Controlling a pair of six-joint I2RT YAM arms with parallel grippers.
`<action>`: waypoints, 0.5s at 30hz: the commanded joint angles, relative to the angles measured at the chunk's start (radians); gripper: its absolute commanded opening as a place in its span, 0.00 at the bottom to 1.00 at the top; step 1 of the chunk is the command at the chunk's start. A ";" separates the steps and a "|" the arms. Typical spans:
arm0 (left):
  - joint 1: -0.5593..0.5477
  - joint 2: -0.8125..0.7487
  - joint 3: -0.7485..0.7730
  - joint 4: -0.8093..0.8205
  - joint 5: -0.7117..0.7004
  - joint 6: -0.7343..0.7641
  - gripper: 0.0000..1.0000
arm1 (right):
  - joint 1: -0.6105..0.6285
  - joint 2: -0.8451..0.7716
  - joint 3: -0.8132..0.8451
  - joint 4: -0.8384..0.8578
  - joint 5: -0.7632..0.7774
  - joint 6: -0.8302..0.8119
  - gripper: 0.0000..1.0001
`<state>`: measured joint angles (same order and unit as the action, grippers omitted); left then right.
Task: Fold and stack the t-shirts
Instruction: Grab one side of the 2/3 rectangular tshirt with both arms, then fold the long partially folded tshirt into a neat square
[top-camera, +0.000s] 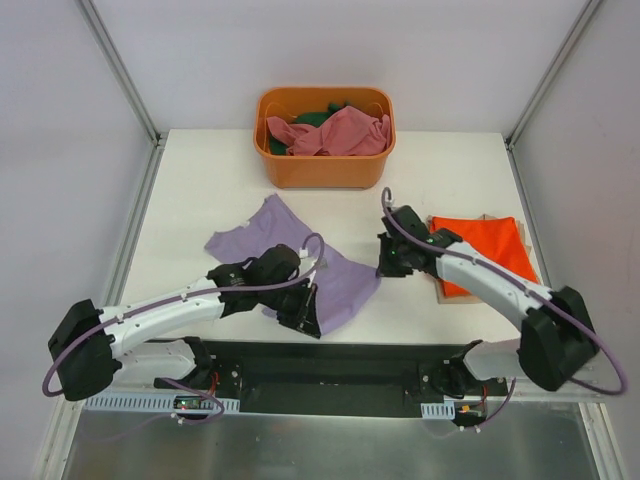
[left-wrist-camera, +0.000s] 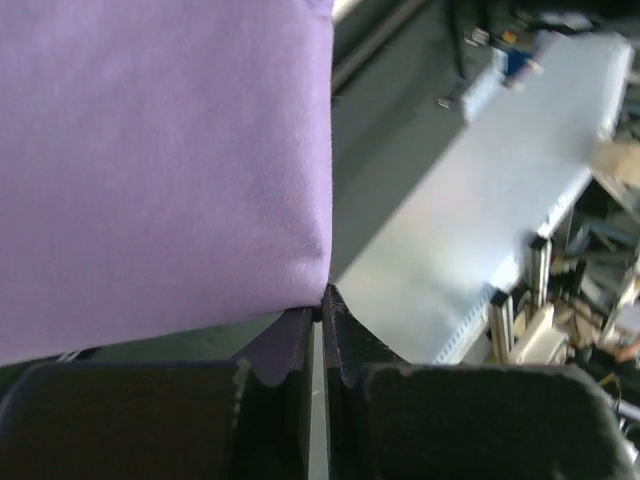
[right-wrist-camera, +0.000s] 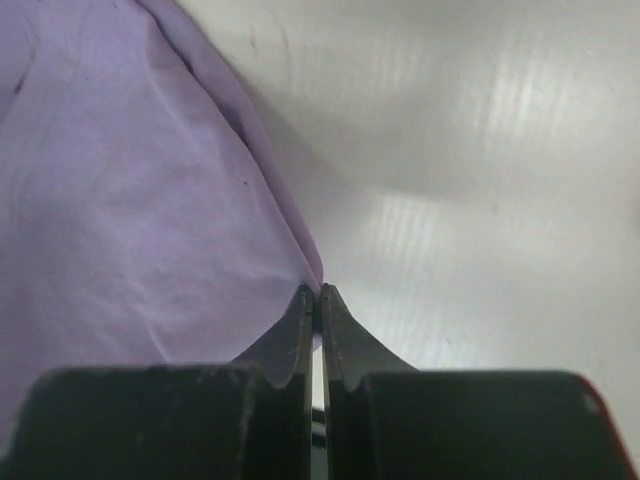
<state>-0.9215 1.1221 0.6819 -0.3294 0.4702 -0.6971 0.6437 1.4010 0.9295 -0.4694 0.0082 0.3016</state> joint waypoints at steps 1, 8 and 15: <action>-0.080 0.028 0.111 0.064 0.185 0.048 0.00 | -0.033 -0.212 -0.057 -0.225 0.081 -0.036 0.01; -0.146 0.134 0.205 0.188 0.338 0.047 0.00 | -0.087 -0.491 -0.055 -0.431 0.168 -0.097 0.01; -0.148 0.125 0.196 0.274 0.348 0.028 0.00 | -0.107 -0.550 0.011 -0.471 0.185 -0.144 0.01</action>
<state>-1.0611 1.2613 0.8509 -0.1375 0.7597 -0.6701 0.5453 0.8410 0.8696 -0.8810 0.1471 0.2035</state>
